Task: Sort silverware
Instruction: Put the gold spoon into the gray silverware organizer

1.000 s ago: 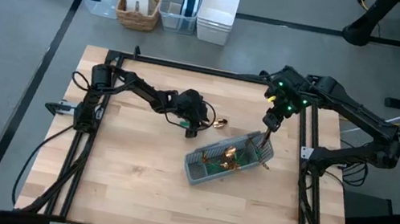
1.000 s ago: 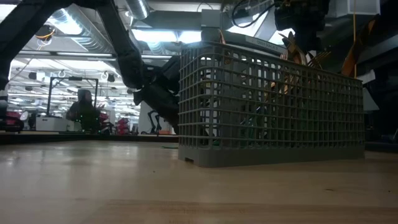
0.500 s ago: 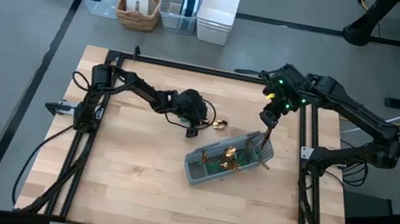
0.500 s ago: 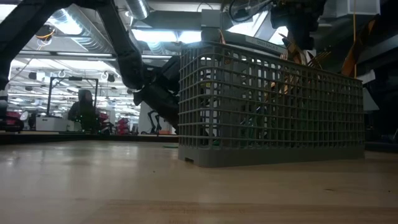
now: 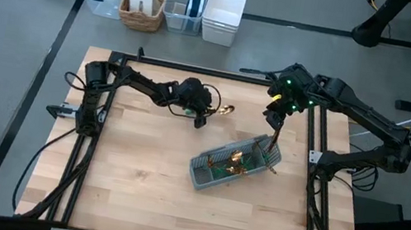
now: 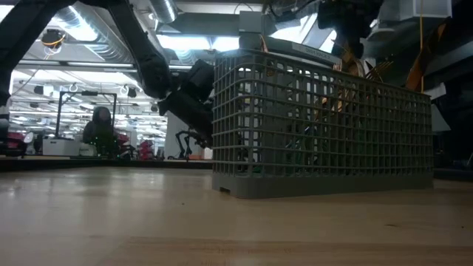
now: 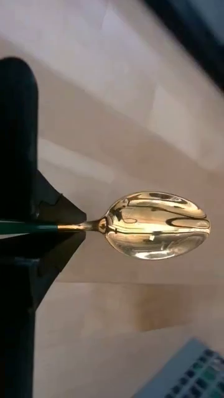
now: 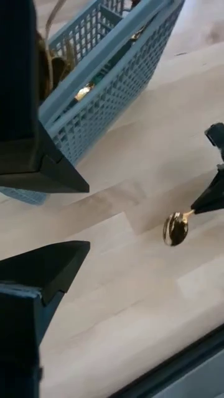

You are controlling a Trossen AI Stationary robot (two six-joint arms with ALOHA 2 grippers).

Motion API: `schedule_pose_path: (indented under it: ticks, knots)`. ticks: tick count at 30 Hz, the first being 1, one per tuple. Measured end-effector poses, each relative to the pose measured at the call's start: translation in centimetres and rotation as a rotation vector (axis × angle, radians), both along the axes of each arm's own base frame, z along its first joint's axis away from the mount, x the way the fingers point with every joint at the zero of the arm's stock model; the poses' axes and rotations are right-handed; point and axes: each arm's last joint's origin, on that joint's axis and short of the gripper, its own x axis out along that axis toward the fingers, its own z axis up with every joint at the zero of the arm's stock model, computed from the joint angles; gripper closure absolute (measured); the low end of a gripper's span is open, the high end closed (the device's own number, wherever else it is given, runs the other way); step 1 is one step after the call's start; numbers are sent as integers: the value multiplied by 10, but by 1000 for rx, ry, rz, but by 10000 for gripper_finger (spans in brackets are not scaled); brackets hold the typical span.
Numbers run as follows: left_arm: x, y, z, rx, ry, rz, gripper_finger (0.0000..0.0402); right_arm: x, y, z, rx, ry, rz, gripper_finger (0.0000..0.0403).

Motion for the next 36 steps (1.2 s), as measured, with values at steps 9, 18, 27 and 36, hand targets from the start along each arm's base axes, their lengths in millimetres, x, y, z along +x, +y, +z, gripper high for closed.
schedule_pose_path:
  ticks: [9, 18, 27, 36]
  knots:
    - [-11, 20, 42, 57, -137, 68, 395, 14, -11, 11, -126, -160, -136, 265]
    - [-15, 18, 76, 130, -243, 59, 394, 27, -18, 26, -211, -347, -156, 265]
    - [-7, 8, 94, 203, -393, 26, 393, 42, -24, 20, -52, -413, -301, 265]
    - [-5, 4, 97, 218, -417, 29, 394, 59, -33, -1, -2, -344, -342, 265]
